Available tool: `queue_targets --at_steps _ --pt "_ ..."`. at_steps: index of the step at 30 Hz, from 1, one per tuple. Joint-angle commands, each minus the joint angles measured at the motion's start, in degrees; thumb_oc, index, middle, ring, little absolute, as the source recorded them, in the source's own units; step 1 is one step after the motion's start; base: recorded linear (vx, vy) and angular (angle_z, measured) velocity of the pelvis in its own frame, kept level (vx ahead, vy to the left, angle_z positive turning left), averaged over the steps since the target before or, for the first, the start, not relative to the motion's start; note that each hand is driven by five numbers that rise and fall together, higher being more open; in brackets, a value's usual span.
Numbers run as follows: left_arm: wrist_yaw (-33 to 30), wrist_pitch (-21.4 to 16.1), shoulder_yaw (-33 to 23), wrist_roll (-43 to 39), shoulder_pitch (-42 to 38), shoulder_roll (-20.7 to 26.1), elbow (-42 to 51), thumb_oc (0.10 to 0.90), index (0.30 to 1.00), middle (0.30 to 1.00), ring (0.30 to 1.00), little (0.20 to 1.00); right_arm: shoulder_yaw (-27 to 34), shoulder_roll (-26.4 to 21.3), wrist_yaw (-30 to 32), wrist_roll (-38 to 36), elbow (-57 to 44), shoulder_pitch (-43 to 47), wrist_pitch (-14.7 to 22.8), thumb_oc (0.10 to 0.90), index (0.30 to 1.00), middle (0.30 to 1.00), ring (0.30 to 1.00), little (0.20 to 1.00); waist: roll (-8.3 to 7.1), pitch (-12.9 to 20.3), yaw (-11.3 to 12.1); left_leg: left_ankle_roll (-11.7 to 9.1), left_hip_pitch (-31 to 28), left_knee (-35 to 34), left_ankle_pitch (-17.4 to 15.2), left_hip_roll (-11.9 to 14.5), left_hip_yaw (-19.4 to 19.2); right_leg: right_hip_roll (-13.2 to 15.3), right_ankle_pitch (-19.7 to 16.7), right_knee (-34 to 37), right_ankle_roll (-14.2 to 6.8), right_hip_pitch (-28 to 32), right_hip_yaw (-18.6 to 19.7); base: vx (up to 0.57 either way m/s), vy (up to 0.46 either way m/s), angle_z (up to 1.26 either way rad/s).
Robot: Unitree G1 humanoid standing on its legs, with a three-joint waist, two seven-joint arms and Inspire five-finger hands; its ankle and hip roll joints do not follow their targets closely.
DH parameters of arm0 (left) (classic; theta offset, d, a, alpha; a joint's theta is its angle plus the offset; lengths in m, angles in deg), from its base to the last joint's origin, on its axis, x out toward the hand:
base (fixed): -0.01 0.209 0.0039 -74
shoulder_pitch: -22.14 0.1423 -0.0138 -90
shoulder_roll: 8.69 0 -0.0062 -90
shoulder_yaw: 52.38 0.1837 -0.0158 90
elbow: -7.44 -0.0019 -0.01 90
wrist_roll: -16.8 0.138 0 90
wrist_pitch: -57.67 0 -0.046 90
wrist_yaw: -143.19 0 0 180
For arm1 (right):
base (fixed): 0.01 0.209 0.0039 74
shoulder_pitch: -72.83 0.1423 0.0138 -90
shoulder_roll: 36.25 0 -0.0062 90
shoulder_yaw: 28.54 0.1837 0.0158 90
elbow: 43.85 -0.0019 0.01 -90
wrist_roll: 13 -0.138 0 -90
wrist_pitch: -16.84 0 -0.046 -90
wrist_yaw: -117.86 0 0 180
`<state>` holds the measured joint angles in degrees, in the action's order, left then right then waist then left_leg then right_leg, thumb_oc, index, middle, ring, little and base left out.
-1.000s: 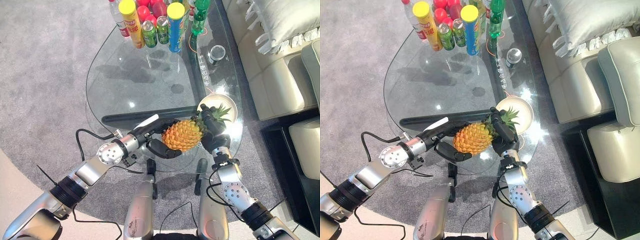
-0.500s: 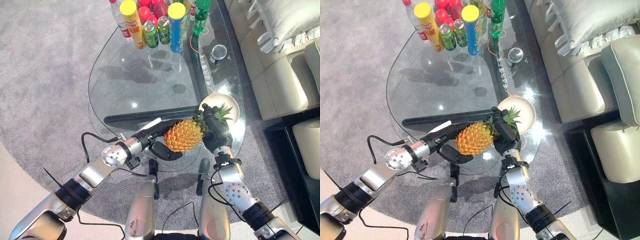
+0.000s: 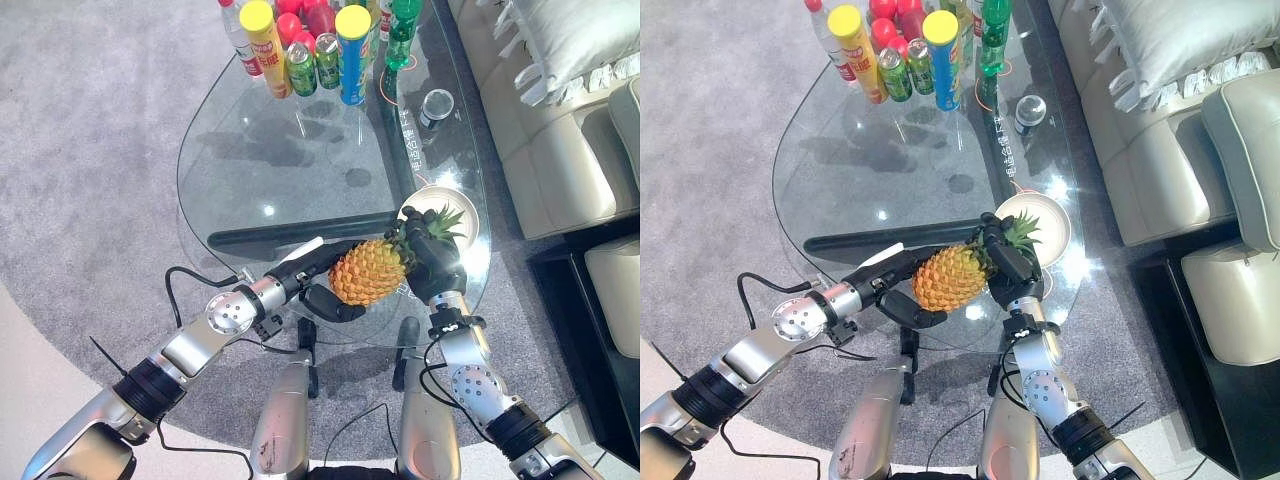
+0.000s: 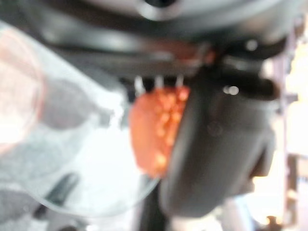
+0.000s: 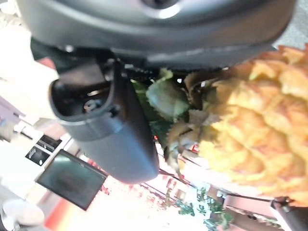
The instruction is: Pick up the fruit to the plate
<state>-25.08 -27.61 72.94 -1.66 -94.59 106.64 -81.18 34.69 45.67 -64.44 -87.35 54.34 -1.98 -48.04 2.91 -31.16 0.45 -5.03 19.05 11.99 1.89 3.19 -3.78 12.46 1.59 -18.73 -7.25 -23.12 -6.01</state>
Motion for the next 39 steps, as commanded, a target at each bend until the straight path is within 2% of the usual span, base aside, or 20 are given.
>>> queue_targets --at_steps 1,9,10,12,19,23,25,28,39 --pt "1.8 -1.35 1.74 -1.58 2.09 -1.81 8.93 0.8 0.9 0.9 0.9 0.9 2.15 2.23 -3.59 8.82 -13.67 9.86 2.58 0.1 0.3 0.3 0.3 0.2 -1.19 1.37 -1.86 4.06 0.78 7.78 -7.75 -7.83 -3.83 -6.2 -0.63 5.9 2.36 5.47 -5.14 0.0 0.0 0.0" --pt "2.18 -1.37 0.15 -2.37 4.17 -1.18 9.12 0.8 0.9 0.9 0.9 0.9 5.09 -3.32 6.12 26.17 -15.86 10.41 1.81 0.1 0.3 0.3 0.3 0.2 -1.51 1.37 -2.26 4.18 0.58 7.7 -7.85 -7.37 -4.16 -6.6 -0.41 5.85 2.37 5.53 -5.1 0.0 0.0 0.0" --pt "2.18 -1.37 0.15 -2.37 4.17 -1.18 9.12 0.8 0.9 0.9 0.9 0.9 5.09 -3.32 6.12 26.17 -15.86 10.41 1.81 0.1 0.3 0.3 0.3 0.2 -1.51 1.37 -2.26 4.18 0.58 7.7 -7.85 -7.37 -4.16 -6.6 -0.41 5.85 2.37 5.53 -5.1 0.0 0.0 0.0" --pt "1.54 -0.86 -0.14 -1.73 4.83 -1.27 8.98 0.8 0.9 0.9 0.9 0.9 6.52 -5.64 10.24 32.97 -17.66 10.81 0.59 0.1 0.3 0.3 0.3 0.2 -1.7 1.37 -2.53 4.22 0.5 7.76 -7.98 -7.21 -4.36 -6.78 -0.22 5.7 2.34 5.51 -4.94 0.0 0.0 0.0" --pt "0.42 -0.88 -0.73 -1.32 5.97 -1.57 8.46 0.8 0.9 0.9 0.9 0.9 8.58 -8.98 15.23 40.56 -20.36 11.07 -1.49 0.1 0.3 0.3 0.3 0.2 -1.9 1.37 -2.93 4.22 0.46 7.72 -8.05 -6.93 -4.51 -7.12 -0.01 5.6 2.33 5.38 -4.6 0.0 0.0 0.0" --pt "-0.55 -0.93 -0.85 -1.12 6.47 -1.76 8.17 0.8 0.9 0.9 0.9 0.9 10.3 -11.82 25.84 54.95 -20.93 11.26 -4.93 0.1 0.3 0.3 0.3 0.2 -1.92 1.37 -3.17 4.22 0.6 7.73 -8.13 -6.87 -4.53 -7.32 0.26 5.4 2.3 5.21 -4.43 0.0 0.0 0.0" --pt "-0.64 -0.72 -0.74 -1.03 6.46 -1.78 8.42 0.8 0.9 0.9 0.9 0.9 10.68 -13.05 28.22 59.55 -21.19 11.64 -6.52 0.1 0.3 0.3 0.3 0.2 -1.92 1.37 -3.19 4.28 0.58 7.52 -8.06 -6.81 -4.59 -7.31 0.24 5.47 2.24 5.15 -4.45 0.0 0.0 0.0" --pt "-2.07 -0.3 0.28 -0.34 6.08 -2.23 8.48 0.8 0.9 0.9 0.9 0.9 10.6 -15.56 31.21 62.1 -22.28 13.61 -8.93 0.1 0.3 0.3 0.3 0.2 -2.08 1.37 -3.3 4.28 0.68 7.53 -8.09 -6.58 -4.72 -7.49 0.32 5.32 2.12 4.87 -4.42 0.0 0.0 0.0" --pt "-7.25 1.01 2.1 -1.38 7.12 -4.25 3.82 0.8 0.9 0.9 0.9 0.9 10.65 -17.94 37.57 65.02 -20.21 17.89 -11.72 0.1 0.3 0.3 0.3 0.2 -1.84 1.37 -2.87 4.05 2.04 7.47 -7.94 -6.55 -4.36 -7.61 0.52 5.12 1.94 3.53 -4.37 0.0 -0.003 0.0"
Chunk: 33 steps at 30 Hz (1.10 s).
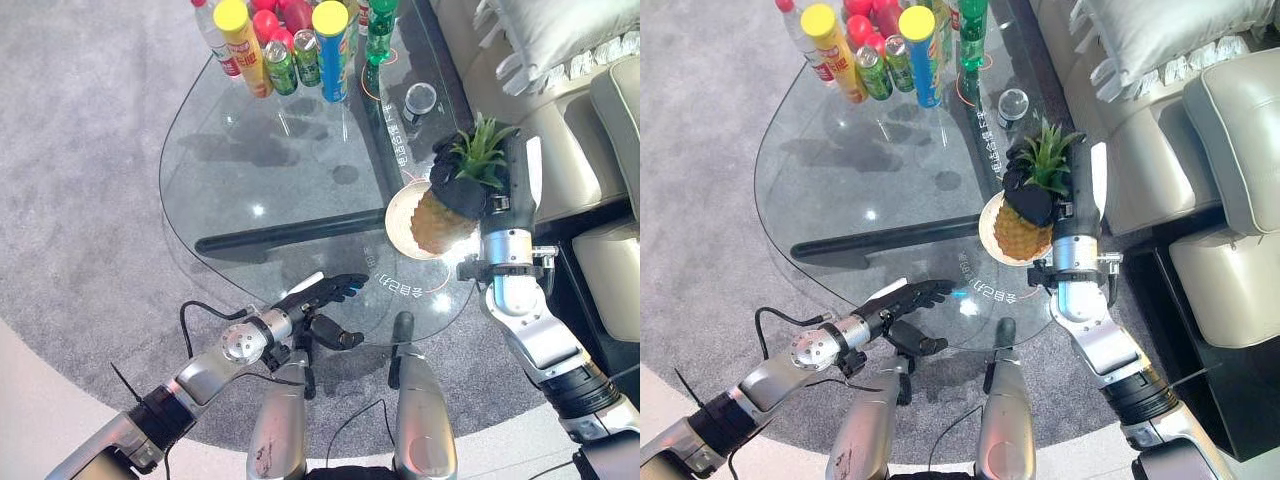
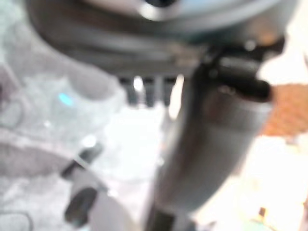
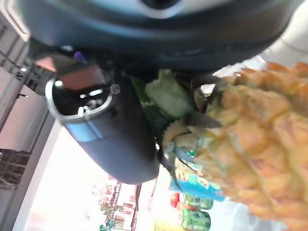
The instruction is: Pick up the fruit to the plate
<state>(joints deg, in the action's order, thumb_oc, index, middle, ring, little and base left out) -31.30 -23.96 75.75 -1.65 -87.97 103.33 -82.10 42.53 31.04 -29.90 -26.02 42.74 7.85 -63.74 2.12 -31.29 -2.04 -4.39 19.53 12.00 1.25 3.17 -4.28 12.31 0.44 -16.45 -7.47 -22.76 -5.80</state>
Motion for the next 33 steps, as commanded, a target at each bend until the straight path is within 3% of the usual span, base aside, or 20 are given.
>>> queue_targets --at_steps 1,13,21,24,28,33 --pt "-1.38 -3.23 -0.56 -1.21 1.05 -1.17 3.6 0.8 0.9 0.9 0.9 0.9 2.95 -3.05 3.86 4.01 -7.65 8.62 4.05 0.1 0.3 0.3 0.3 0.2 -0.92 1.49 -0.22 3.31 1.85 7.49 -7.32 -6.55 -3.71 -7.44 1.73 2.74 2.17 2.88 -4.64 0.0 0.0 0.0" --pt "-4.06 -4.42 0.88 -2.27 0.96 -2.27 0.89 0.8 0.9 0.9 0.9 0.9 2.76 0.14 9.95 5.7 2.02 13.02 8.7 0.1 0.3 0.3 0.3 0.2 0.21 1.49 0.81 3.02 5.57 8.5 -7.01 -6.97 -3.12 -6.93 1.59 1.52 2.13 -0.74 -5.22 0.0 0.0 0.0" --pt "-7.28 -4.63 3.79 -2.61 -0.94 -3.21 -2.8 0.8 0.9 0.9 0.9 0.9 1.7 1.08 14.39 8.31 15.66 19.64 13.75 0.1 0.3 0.3 0.3 0.2 2.3 1.49 1.99 2.83 8.81 8.91 -6.57 -7.67 -2.93 -6.31 1.54 -0.19 2.19 -4.75 -5.7 -0.01 0.013 0.01" --pt "-7.47 -4.45 3.78 -3.55 -1.14 -2.72 -3.06 0.8 0.9 0.9 0.9 0.9 1.52 0.82 14.88 7.64 18.29 21.34 14.32 0.1 0.3 0.3 0.3 0.2 2.71 1.49 2.39 2.77 9.57 8.76 -6.33 -7.77 -2.9 -6.23 1.52 -0.47 2.12 -5.7 -5.77 0.0 0.0 0.0" --pt "-8.45 -4.63 5.11 -4.25 -1.99 -2.09 -3.11 0.8 0.9 0.9 0.9 0.9 1.53 0.58 14.29 3.67 24.0 23.59 18.17 0.1 0.3 0.3 0.3 0.2 3.43 1.49 2.93 2.71 11.56 8.87 -6.07 -8.07 -2.74 -5.97 1.17 -0.8 1.99 -7.85 -5.93 -0.02 0.0 0.05" --pt "-7.92 -4.55 6.36 -3.59 -2.94 -1.84 -2.81 0.8 0.9 0.9 0.9 0.9 1.69 0.97 14.98 3.4 26.41 25.01 18.6 0.1 0.3 0.3 0.3 0.2 4.26 1.49 3.17 2.67 13.46 8.71 -5.68 -8.38 -2.63 -5.91 0.75 -0.9 1.97 -10.1 -5.93 -0.01 0.012 0.04"
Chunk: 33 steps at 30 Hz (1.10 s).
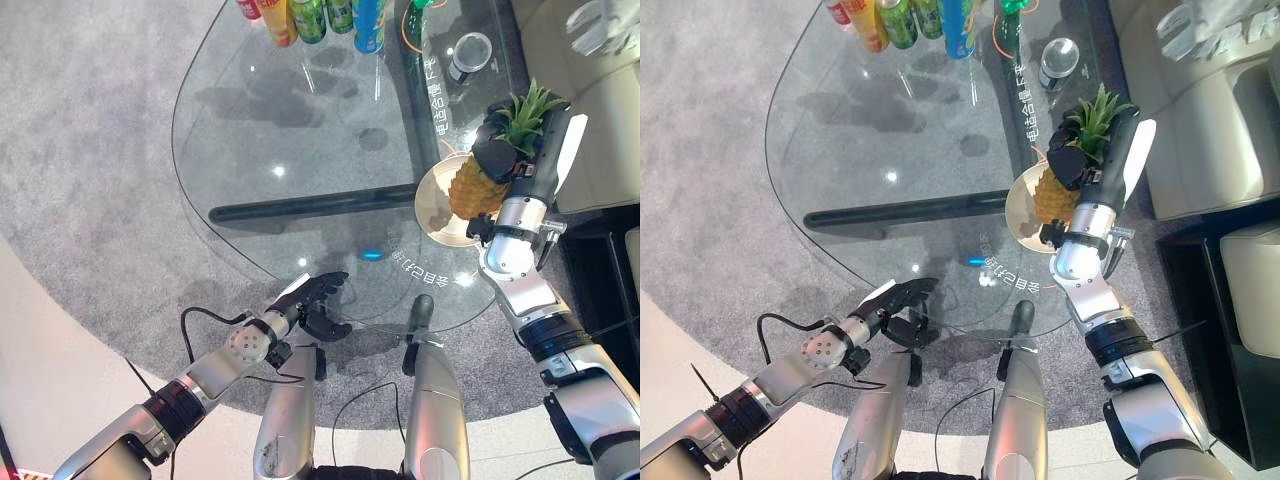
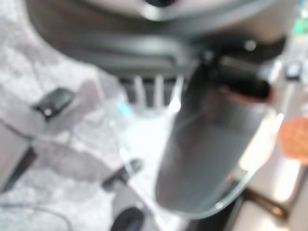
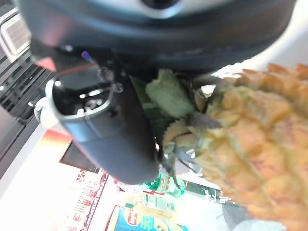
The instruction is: Pick up the fruit to the plate
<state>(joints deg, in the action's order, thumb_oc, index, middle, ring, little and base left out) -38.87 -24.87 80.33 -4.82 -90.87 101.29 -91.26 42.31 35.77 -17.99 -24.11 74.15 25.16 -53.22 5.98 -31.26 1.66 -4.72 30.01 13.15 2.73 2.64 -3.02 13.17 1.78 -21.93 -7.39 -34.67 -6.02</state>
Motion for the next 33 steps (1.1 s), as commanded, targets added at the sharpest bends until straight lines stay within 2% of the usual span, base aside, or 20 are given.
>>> queue_targets --at_steps 1,8,12,18,26,33 --pt "0.02 -3.25 2.63 0.18 -0.19 0.32 6.63 0.8 0.9 0.9 0.9 0.9 1.87 -3.46 3.76 1.99 -3.29 7.78 8.47 0.1 0.3 0.3 0.3 0.2 0.71 1.47 -0.41 2.97 3.18 7.79 -7.58 -7.83 -3.81 -6.82 -0.27 4.27 1.85 1.49 -5.77 0.01 0.022 0.04" --pt "-1.1 -3.44 5.26 -2.47 -2.63 0.76 6.47 0.8 0.9 0.9 0.9 0.9 0.91 -3.18 6.55 1.62 3.08 11.0 9.6 0.1 0.3 0.3 0.3 0.2 1.79 1.47 0.01 3.01 6.27 7.24 -6.48 -8.12 -3.72 -6.5 -1.26 4.51 1.86 -1.78 -6.06 0.0 0.008 0.01" --pt "-1.76 -3.85 6.09 -3.02 -3.01 0.71 6.57 0.8 0.9 0.9 0.9 0.9 0.5 -2.99 8.84 4.14 5.16 11.98 9.34 0.1 0.3 0.3 0.3 0.2 2.38 1.47 0.32 3.04 7.04 7.41 -6.64 -8.19 -3.61 -6.4 -1.12 4.07 1.77 -2.75 -6.05 0.01 0.018 0.04" --pt "-3.41 -3.73 7.26 -3.85 -4.05 0.27 6.85 0.8 0.9 0.9 0.9 0.9 0.36 -2.64 16.7 9.43 7.22 14.19 11.64 0.1 0.3 0.3 0.3 0.2 3.26 1.47 0.56 3.11 9.11 7.06 -5.78 -8.5 -3.46 -6.37 -1.71 3.99 1.75 -5.03 -5.88 0.0 0.027 0.03" --pt "-5.12 -4.01 8.88 -4.19 -3.83 -0.42 7.1 0.8 0.9 0.9 0.9 0.9 0.53 -2.49 20.47 13.23 6.85 15.02 14.77 0.1 0.3 0.3 0.3 0.2 4.6 1.47 0.93 3.24 11.29 7.7 -6.1 -8.9 -2.93 -5.84 -1.35 2.73 1.7 -7.75 -5.62 0.01 0.014 0.01" --pt "-5.81 -4.55 9.1 -4.37 -3.44 -0.82 7.13 0.8 0.9 0.9 0.9 0.9 0.8 -2.01 22.36 17.28 4.38 15.5 14.58 0.1 0.3 0.3 0.3 0.2 4.93 1.47 0.79 3.45 12.25 8.21 -6.14 -9.0 -3.07 -5.85 -1.24 1.87 1.68 -9.01 -5.23 0.01 0.022 0.0"
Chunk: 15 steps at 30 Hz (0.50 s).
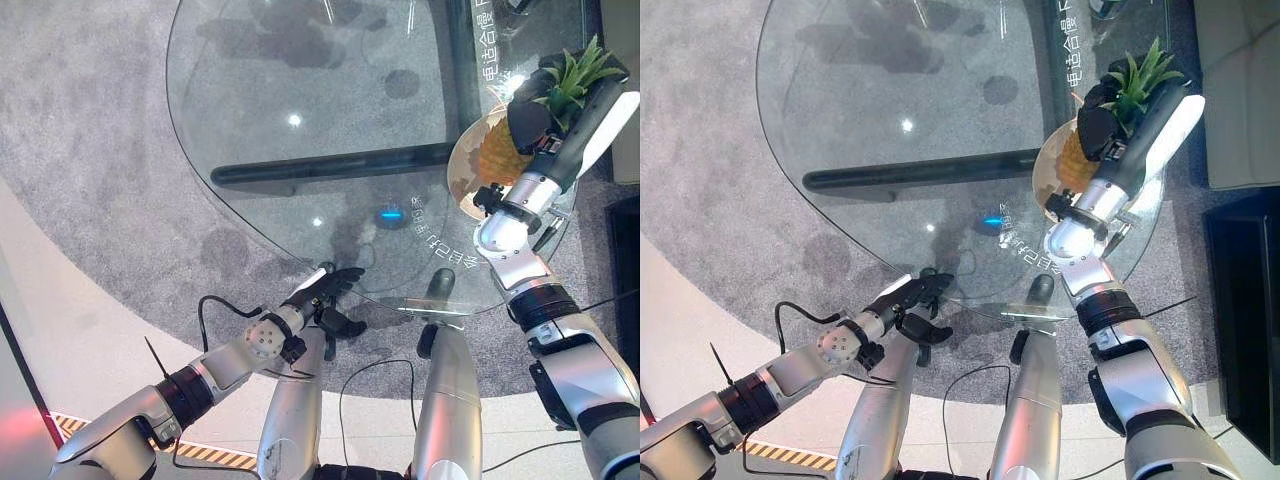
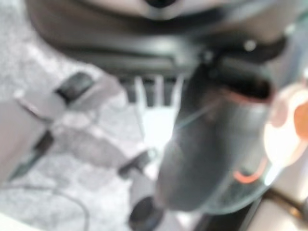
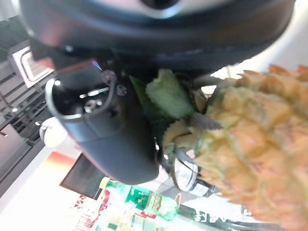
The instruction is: Pick up the fruit to the plate
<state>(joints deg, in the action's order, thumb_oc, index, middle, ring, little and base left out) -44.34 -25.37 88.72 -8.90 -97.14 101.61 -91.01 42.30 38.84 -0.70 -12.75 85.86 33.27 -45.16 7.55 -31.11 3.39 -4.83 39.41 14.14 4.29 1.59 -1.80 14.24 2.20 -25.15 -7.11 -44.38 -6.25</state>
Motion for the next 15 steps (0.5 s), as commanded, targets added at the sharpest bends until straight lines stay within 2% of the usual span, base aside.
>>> queue_targets --at_steps 1,9,15 --pt "-0.43 -4.06 0.74 -0.34 2.82 -1.19 6.89 0.8 0.9 0.9 0.9 0.9 0.87 -5.08 5.2 6.38 -7.55 7.46 6.54 0.1 0.3 0.3 0.3 0.2 3.38 1.32 -0.96 3.57 2.93 7.25 -7.71 -7.98 -4.31 -6.92 -1.66 5.06 1.38 0.61 -4.97 0.0 0.0 0.0" --pt "-1.03 -4.63 0.92 0.15 3.32 -1.98 6.36 0.8 0.9 0.9 0.9 0.9 0.39 -5.59 5.77 12.11 -9.29 7.2 3.44 0.1 0.3 0.3 0.3 0.2 3.4 1.32 -1.12 3.8 4.79 8.14 -7.77 -8.07 -4.1 -6.67 -1.79 4.14 1.23 -1.35 -4.7 0.0 0.002 0.01" --pt "-2.22 -4.49 1.44 -0.18 2.6 -2.18 6.03 0.8 0.9 0.9 0.9 0.9 -1.3 -6.59 6.42 14.17 -7.41 7.85 3.22 0.1 0.3 0.3 0.3 0.2 3.88 1.32 -1.08 3.85 6.75 8.26 -7.38 -8.2 -4.13 -6.6 -1.96 3.71 1.21 -3.46 -4.57 0.0 0.002 0.01"
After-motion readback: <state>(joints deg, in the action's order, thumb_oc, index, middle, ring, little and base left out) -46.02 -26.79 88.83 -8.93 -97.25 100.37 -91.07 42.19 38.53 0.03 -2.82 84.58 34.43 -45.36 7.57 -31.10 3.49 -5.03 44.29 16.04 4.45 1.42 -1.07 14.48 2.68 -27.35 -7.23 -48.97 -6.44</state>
